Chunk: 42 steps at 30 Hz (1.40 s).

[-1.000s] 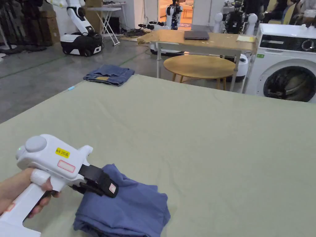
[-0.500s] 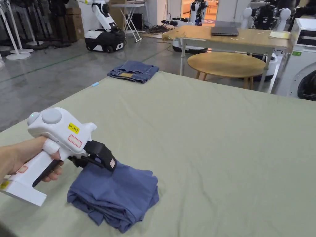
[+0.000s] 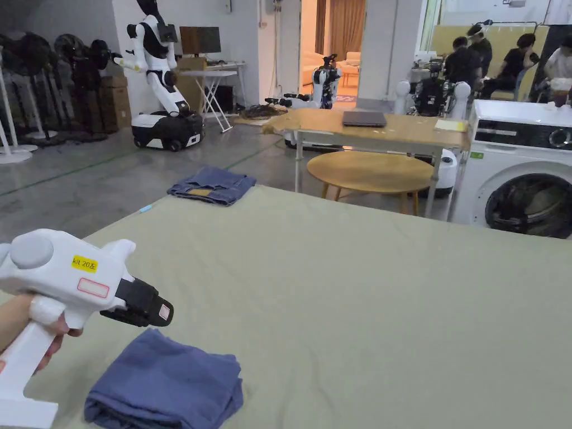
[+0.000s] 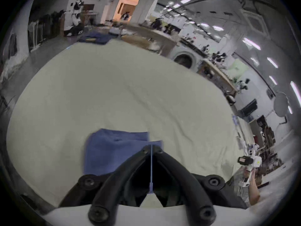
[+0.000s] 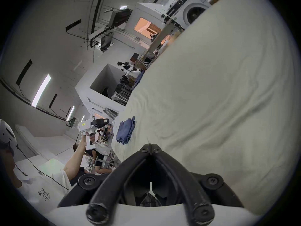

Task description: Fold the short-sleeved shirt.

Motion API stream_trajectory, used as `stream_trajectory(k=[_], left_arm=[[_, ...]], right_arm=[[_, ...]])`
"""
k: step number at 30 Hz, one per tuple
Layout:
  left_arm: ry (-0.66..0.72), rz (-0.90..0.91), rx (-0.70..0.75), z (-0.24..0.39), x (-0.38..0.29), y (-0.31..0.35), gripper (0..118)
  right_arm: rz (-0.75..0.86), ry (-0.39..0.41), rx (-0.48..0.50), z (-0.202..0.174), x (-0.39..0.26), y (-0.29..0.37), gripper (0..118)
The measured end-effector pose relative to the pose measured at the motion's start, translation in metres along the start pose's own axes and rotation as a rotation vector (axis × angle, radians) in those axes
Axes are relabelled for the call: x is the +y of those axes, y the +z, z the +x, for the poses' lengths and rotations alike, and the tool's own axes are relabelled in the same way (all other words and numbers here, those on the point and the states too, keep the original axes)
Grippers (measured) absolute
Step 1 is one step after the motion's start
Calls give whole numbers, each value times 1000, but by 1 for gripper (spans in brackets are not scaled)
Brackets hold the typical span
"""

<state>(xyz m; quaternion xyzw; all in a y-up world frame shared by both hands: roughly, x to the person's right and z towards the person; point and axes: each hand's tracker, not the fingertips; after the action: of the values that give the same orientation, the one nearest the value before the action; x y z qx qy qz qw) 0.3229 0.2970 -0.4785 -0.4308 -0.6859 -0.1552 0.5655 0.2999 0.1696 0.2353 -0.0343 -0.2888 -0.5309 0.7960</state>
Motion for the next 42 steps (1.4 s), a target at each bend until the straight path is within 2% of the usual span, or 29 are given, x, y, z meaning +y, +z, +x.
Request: stream_trajectory(k=[3, 4, 8, 10, 11, 13, 14, 15, 19, 27, 30, 35, 36, 37, 38, 41, 42], left_arm=[[-97, 75, -41, 77, -20, -11, 0], [-107, 112, -73, 104, -26, -18, 0], [-171, 307, 2, 211, -59, -52, 0], [-208, 414, 23, 265, -78, -74, 0], [-177, 453, 29, 286, -84, -80, 0], [-238, 555, 68, 334, -97, -90, 0], [-263, 585, 95, 353, -101, -93, 0], [-287, 618, 130, 370, -103, -97, 0], [-396, 743, 270, 410, -112, -96, 0], [-418, 798, 286, 415, -115, -75, 0], [-405, 791, 275, 413, -113, -73, 0], [-432, 789, 274, 414, -113, -72, 0], [-443, 783, 276, 415, -114, -73, 0], [-443, 783, 272, 415, -114, -73, 7], [-443, 783, 272, 415, -115, -73, 32], [-439, 784, 305, 414, -114, -77, 71], [-427, 779, 301, 411, -113, -76, 104]], right_arm=[[48, 64, -10, -10, 12, 14, 0], [75, 93, -41, -17, 18, 17, 0], [236, 268, -235, -51, 40, 28, 0], [350, 434, -415, -83, 45, 27, 0], [397, 516, -501, -93, 48, 26, 0], [517, 680, -749, -114, 49, 20, 0], [571, 735, -815, -120, 50, 19, 0], [622, 773, -839, -124, 51, 21, 0], [730, 789, -843, -139, 60, 35, 0], [767, 788, -816, -145, 63, 56, 0], [756, 765, -784, -144, 62, 57, 0], [761, 779, -784, -148, 59, 54, 1], [767, 780, -786, -150, 59, 54, 8], [777, 779, -792, -151, 59, 54, 32], [783, 780, -795, -152, 60, 54, 62], [797, 767, -816, -153, 60, 53, 96], [817, 761, -817, -153, 59, 54, 117]])
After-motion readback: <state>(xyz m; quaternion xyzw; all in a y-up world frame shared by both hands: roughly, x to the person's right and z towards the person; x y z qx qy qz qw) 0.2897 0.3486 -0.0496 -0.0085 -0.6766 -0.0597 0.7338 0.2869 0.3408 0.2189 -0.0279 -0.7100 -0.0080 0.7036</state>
